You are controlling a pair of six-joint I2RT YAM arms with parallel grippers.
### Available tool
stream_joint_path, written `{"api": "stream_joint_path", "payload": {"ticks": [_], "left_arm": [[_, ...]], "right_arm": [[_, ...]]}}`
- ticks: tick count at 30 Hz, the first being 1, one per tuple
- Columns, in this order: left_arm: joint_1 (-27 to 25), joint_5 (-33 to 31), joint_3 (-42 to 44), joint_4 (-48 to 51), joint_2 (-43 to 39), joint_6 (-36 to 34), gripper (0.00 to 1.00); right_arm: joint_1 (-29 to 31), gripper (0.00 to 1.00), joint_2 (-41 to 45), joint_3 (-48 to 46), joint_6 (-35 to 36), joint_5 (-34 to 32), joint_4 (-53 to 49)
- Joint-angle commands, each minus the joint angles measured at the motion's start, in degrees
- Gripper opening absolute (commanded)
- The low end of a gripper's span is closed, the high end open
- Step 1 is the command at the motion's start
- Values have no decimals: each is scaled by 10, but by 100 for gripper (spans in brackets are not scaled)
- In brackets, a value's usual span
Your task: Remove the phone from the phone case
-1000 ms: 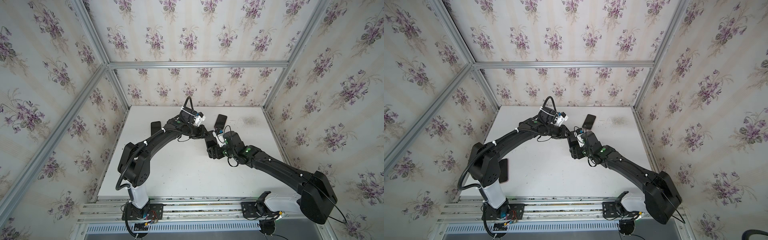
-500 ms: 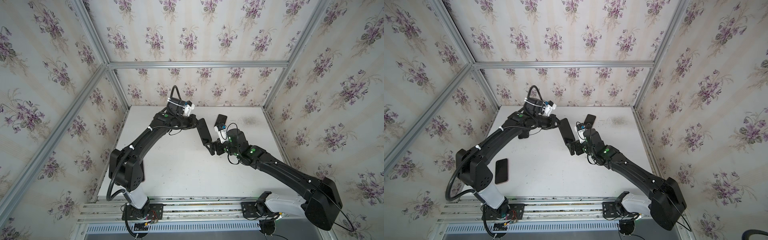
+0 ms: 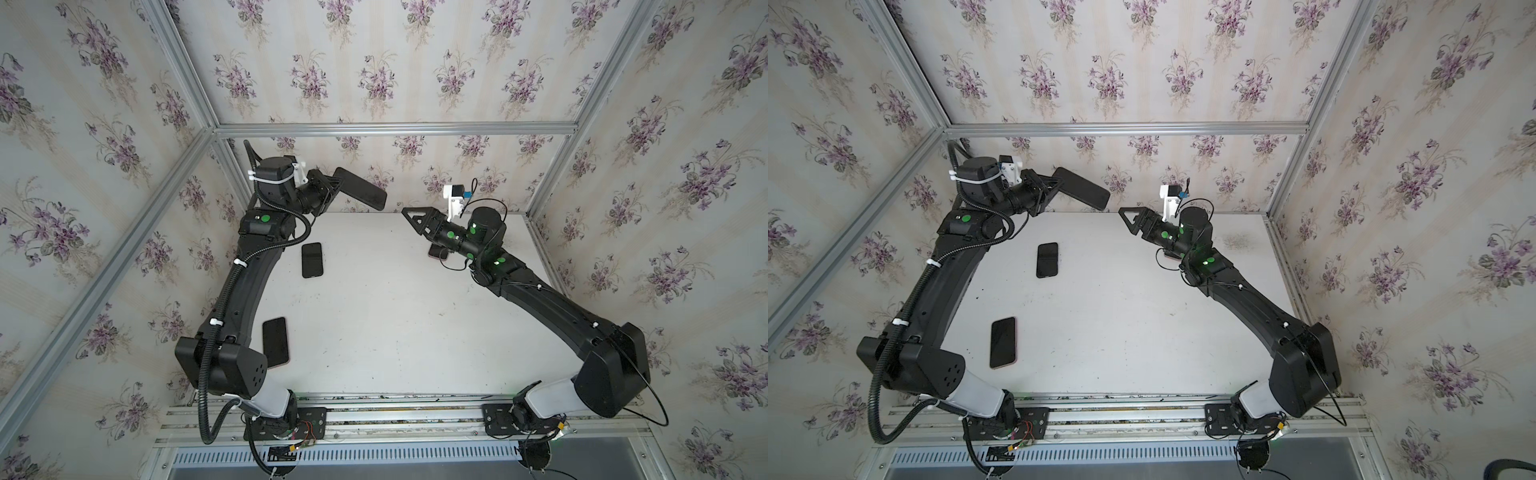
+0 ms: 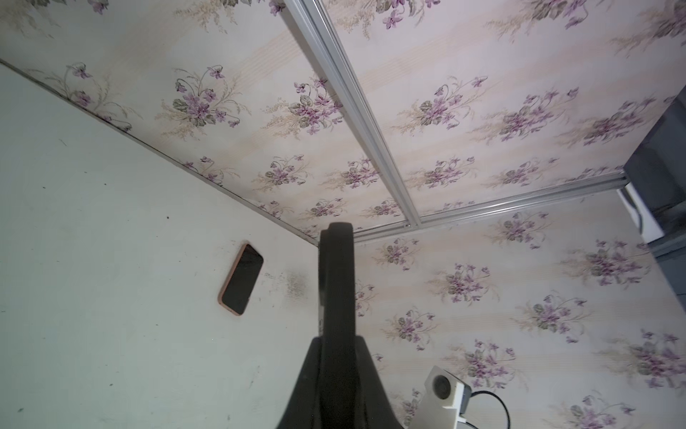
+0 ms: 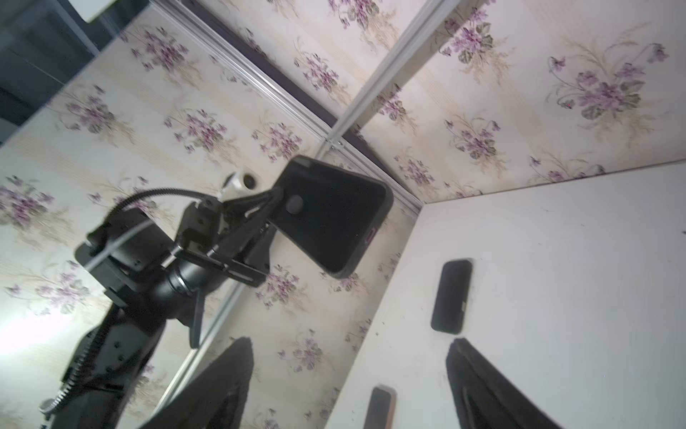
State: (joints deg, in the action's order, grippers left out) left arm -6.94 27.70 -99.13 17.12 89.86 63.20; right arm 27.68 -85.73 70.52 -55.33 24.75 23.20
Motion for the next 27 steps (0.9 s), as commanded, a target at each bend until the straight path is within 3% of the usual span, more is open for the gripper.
{"api": "stream_joint_path", "payload": {"ticks": [1, 6, 19, 27], "left_arm": [[0, 37, 18, -104, -8, 114, 0], [-1, 43, 83, -182, -28, 168, 0], [-2, 41, 120, -213, -49, 167, 0], [-2, 43, 138, -232, -55, 170, 0]], "right_arm": [[1, 81, -30, 19, -102, 43, 145], [10, 73, -64, 13, -150, 39, 209], [50, 45, -103, 19, -197, 34, 273], [50, 43, -103, 20, -199, 22, 268]]}}
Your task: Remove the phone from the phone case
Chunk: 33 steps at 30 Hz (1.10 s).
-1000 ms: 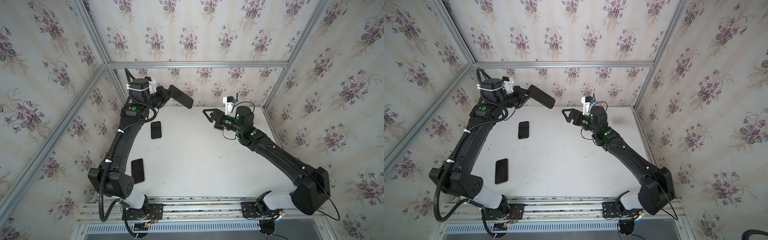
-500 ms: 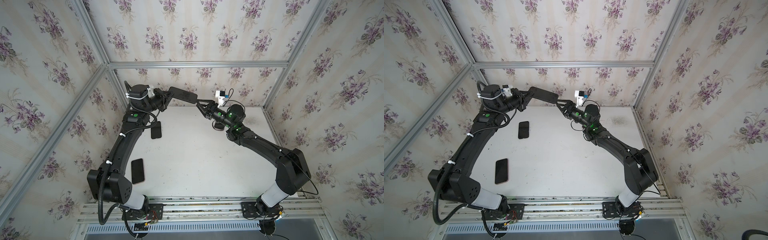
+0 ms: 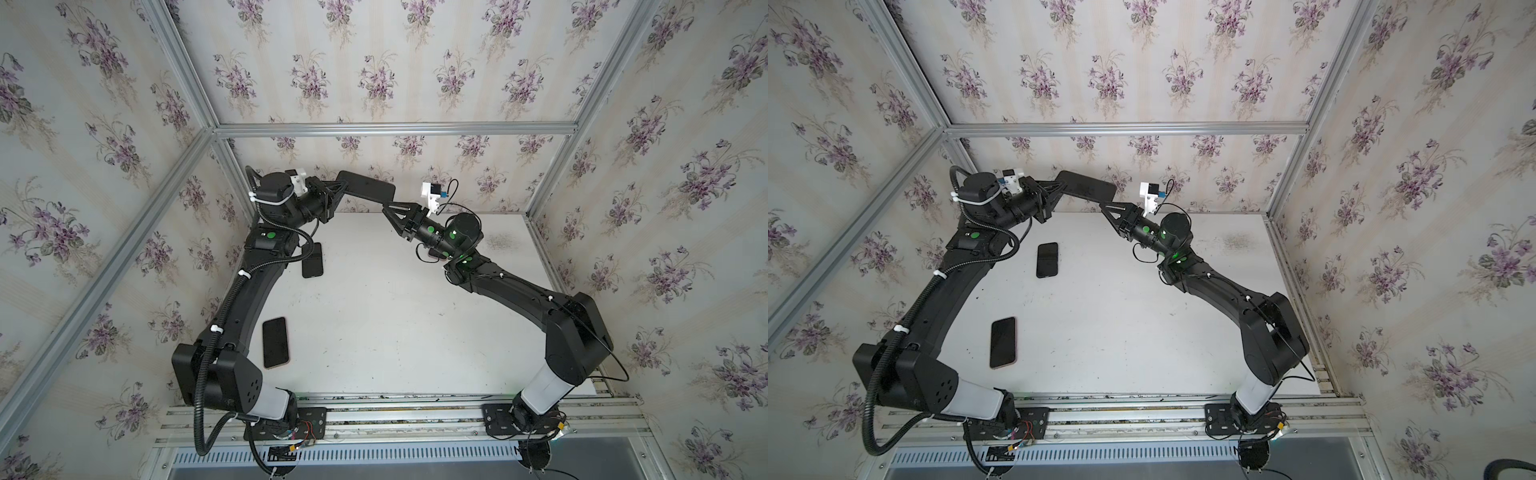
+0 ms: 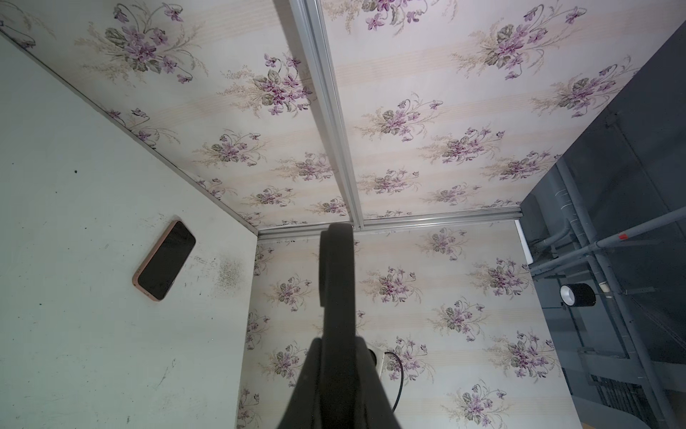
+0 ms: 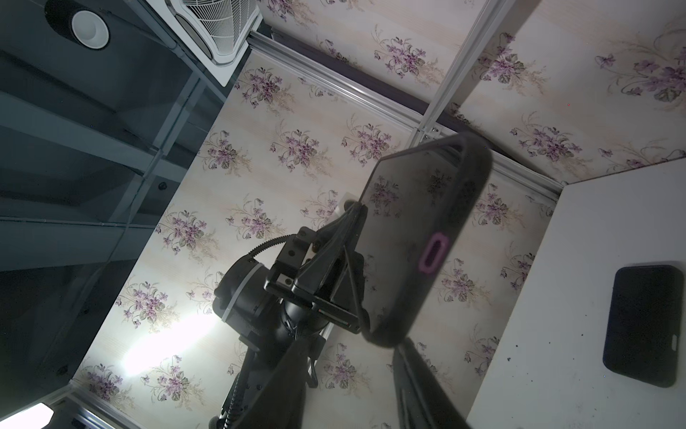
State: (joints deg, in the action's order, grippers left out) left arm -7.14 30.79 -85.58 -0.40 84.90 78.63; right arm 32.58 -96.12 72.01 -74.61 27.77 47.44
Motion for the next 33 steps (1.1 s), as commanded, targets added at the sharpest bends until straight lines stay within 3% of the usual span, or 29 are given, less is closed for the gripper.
{"api": "stream_joint_path", "payload": {"ticks": [1, 33], "left_arm": [[-1, 14, 4, -60, -7, 17, 0], [-1, 25, 22, -97, -5, 24, 0]], "right_arm": [[1, 43, 0, 5, -8, -10, 26], [-10, 26, -12, -3, -31, -34, 38]]}}
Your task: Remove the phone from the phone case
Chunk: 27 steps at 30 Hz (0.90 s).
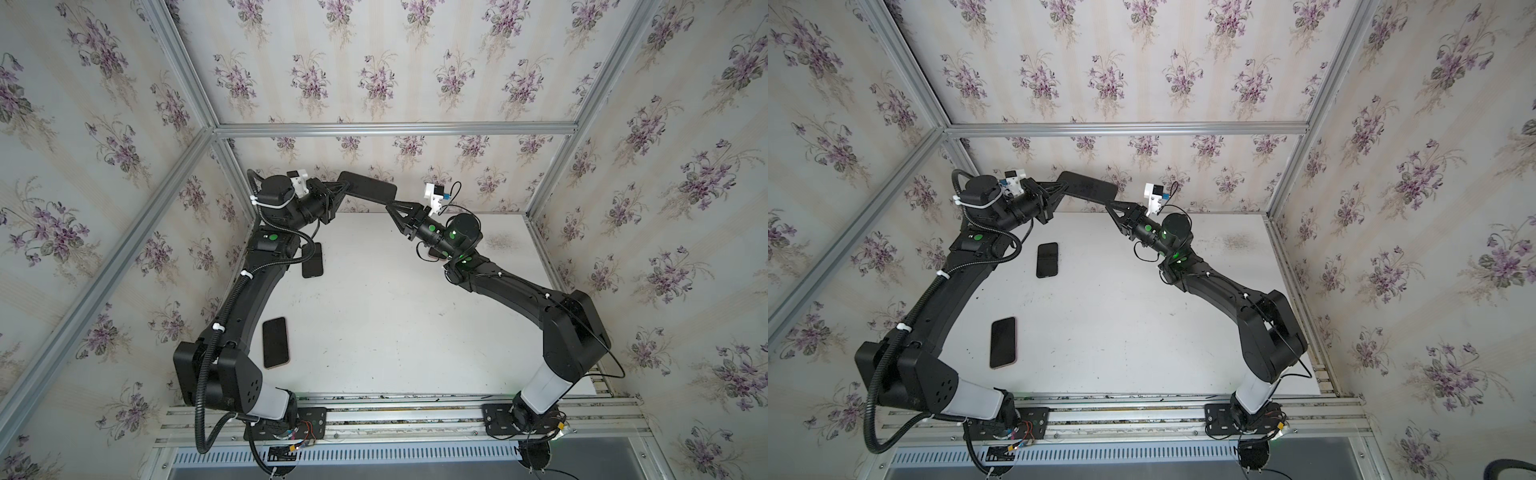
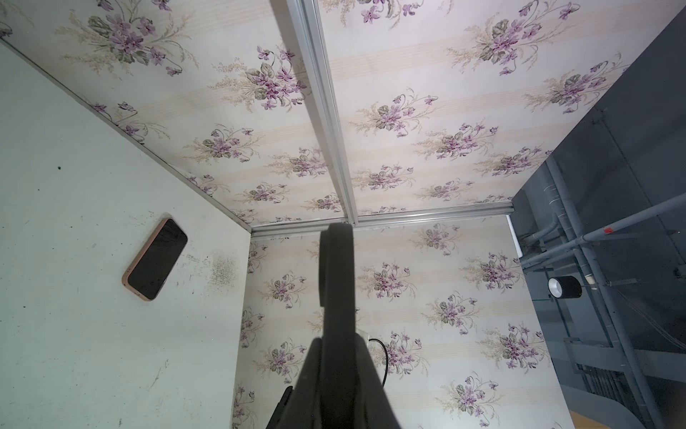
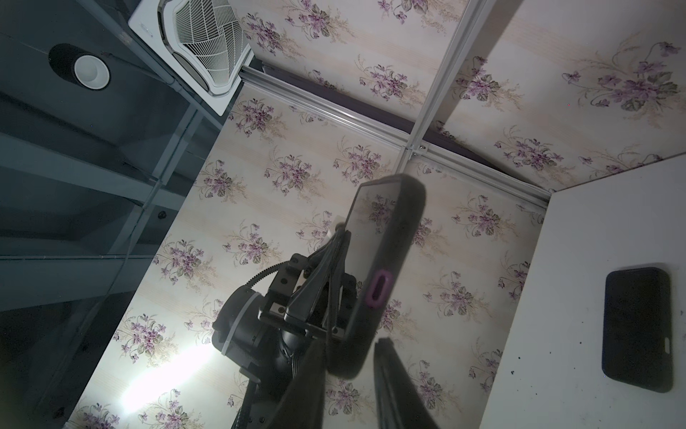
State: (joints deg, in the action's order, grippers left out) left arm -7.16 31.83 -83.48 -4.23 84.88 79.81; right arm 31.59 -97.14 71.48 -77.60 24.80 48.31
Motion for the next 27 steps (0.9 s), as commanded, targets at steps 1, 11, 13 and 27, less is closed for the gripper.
{"api": "stream_joint_path", "payload": {"ticks": [1, 11, 13, 27], "left_arm": [[0, 14, 1, -60, -5, 12, 0], [-2, 16, 11, -69, -11, 10, 0], [-3, 15, 12, -68, -12, 12, 0], [-3, 65, -63, -25, 26, 145, 0]], "right_arm": [[0, 26, -2, 2, -2, -5, 29], [-2, 17, -3, 0, -7, -5, 52], [-2, 15, -5, 1, -9, -3, 54], [-2, 12, 3, -50, 134, 85, 81]]}}
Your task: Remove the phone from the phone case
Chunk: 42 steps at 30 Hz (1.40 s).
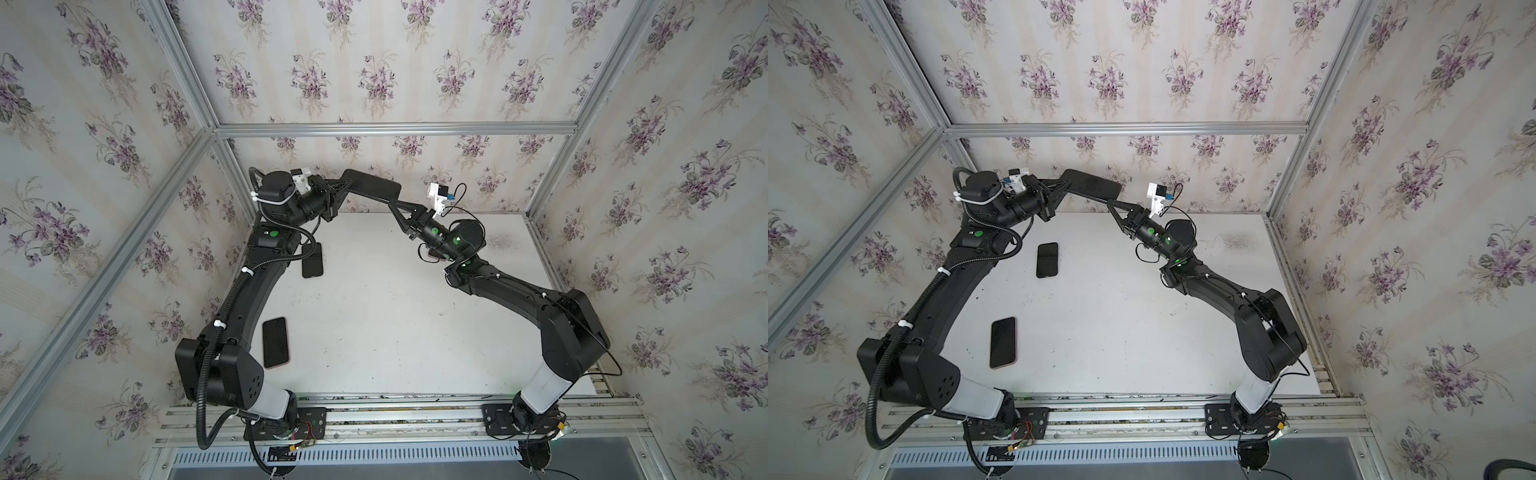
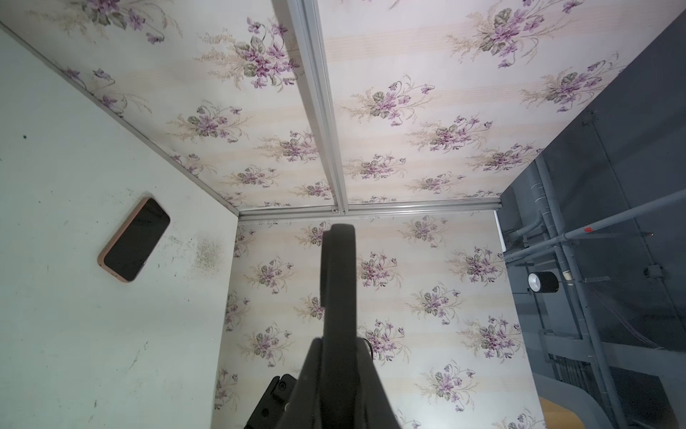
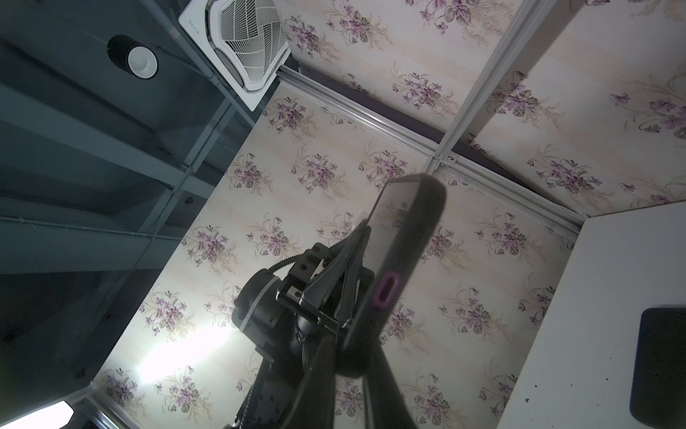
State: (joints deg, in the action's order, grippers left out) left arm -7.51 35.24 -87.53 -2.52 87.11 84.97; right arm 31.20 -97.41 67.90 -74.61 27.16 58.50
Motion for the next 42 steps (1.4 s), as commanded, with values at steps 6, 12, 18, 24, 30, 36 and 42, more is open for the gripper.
{"api": "stream_joint_path", "payload": {"ticks": [6, 12, 18, 24, 30, 36, 42], "left_arm": [[-2, 64, -76, -6, 29, 102, 0], [-10, 80, -99, 12, 39, 75, 0], [-4, 136, -213, 109, 67, -113, 0], [-27, 116, -348, 435, 78, -607, 0], [-114, 18, -231, 547, 4, -946, 0], [-122, 76, -239, 563, -7, -975, 0], [-127, 117, -244, 563, -13, -992, 0]], "right_arm": [[0, 15, 47, -67, 334, 50, -112], [-61, 14, 43, -18, 413, 73, -193], [-135, 47, 100, -95, 406, 105, -111], [-168, 65, 195, -56, 774, 225, -486], [-167, 66, 189, 50, 1060, 256, -813], [-132, 59, 172, 65, 1114, 297, -875], [-87, 56, 159, 65, 1116, 324, -869]]}}
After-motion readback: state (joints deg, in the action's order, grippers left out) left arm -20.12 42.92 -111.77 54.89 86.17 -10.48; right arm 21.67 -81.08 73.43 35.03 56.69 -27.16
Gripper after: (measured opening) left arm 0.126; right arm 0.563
